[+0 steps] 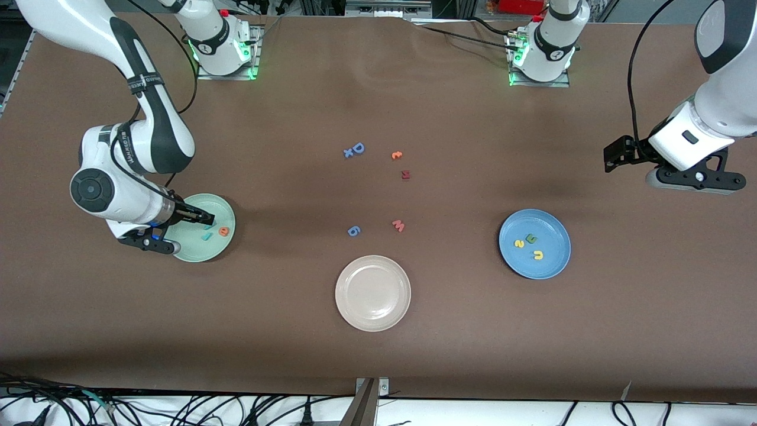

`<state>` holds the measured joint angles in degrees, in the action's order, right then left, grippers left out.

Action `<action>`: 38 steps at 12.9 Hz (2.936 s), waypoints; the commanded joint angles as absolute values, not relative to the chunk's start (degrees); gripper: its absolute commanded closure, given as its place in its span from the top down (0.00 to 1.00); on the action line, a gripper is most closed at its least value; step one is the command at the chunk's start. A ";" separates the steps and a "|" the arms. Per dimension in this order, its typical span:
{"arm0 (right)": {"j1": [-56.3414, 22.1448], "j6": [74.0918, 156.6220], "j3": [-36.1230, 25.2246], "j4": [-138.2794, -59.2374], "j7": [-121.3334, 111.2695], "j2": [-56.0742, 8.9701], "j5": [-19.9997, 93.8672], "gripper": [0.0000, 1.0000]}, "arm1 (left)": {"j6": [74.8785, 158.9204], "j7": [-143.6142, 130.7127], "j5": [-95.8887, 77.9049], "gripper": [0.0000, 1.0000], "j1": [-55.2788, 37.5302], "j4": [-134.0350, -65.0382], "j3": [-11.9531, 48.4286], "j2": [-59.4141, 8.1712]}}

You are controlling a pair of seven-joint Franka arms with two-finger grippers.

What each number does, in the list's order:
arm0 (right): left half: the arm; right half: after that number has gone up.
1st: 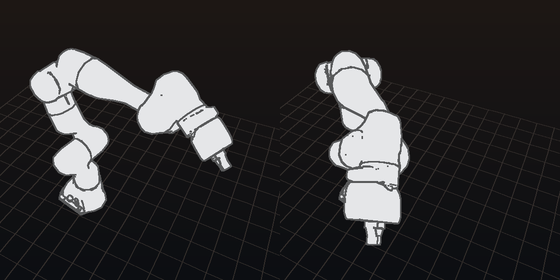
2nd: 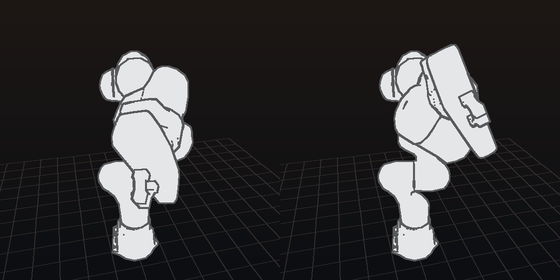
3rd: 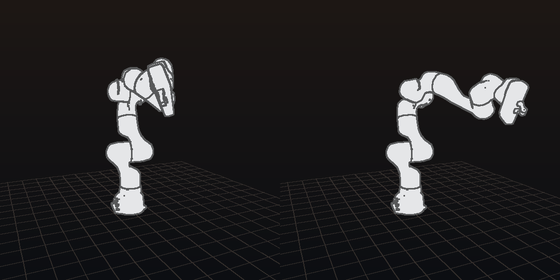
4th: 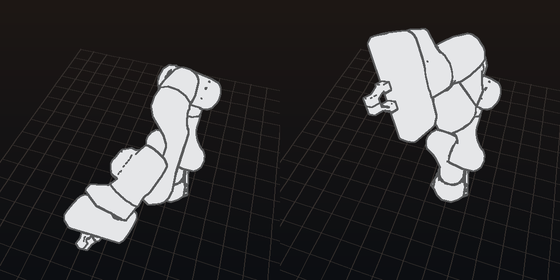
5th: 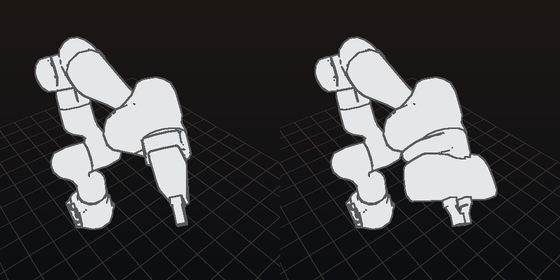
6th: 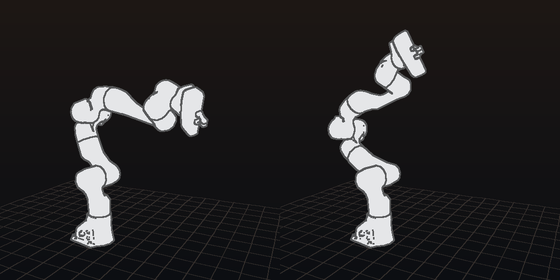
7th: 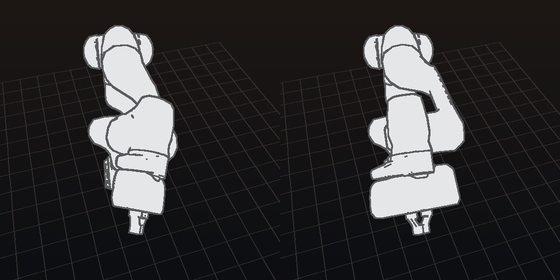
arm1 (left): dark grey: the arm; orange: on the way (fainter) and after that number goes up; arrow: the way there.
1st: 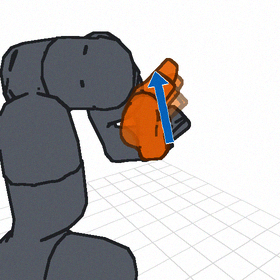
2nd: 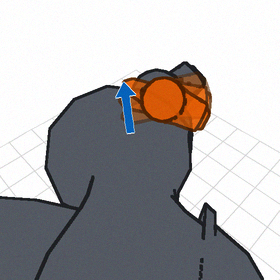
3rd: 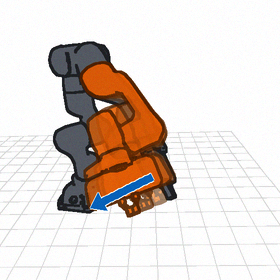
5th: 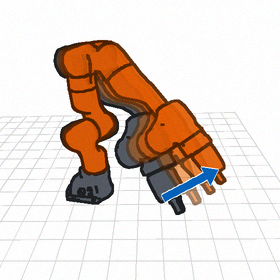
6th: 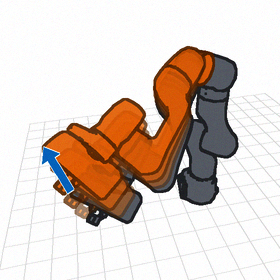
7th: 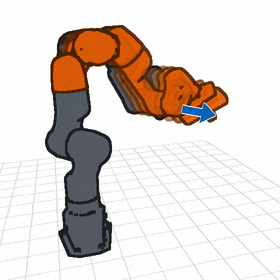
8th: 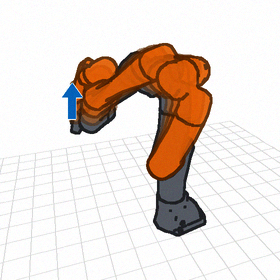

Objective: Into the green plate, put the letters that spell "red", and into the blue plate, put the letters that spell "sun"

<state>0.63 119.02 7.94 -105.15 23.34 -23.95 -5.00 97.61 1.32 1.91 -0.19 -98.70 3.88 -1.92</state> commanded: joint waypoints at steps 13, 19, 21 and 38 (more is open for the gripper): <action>-3.95 106.28 4.15 -100.74 18.30 -7.91 -0.10 1.00 | 95.46 -5.45 0.70 1.00 -1.14 -95.19 3.43 -0.97; -5.71 85.55 -1.32 -90.72 10.72 -7.47 -0.35 1.00 | 95.36 -9.22 0.35 1.00 -1.67 -96.93 3.34 -0.44; -6.15 80.97 -1.49 -88.78 10.81 -7.30 -0.61 1.00 | 95.45 -10.54 0.35 1.00 -1.67 -97.82 3.43 0.35; -7.21 88.24 -6.68 -88.59 2.99 -5.62 1.58 1.00 | 95.71 -11.07 -1.84 1.00 -1.32 -98.44 2.64 1.40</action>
<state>-6.47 87.29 -5.84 -88.90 4.05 -6.09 0.97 95.61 -10.79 -0.01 -1.24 -97.77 3.74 0.33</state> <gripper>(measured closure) 0.000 0.000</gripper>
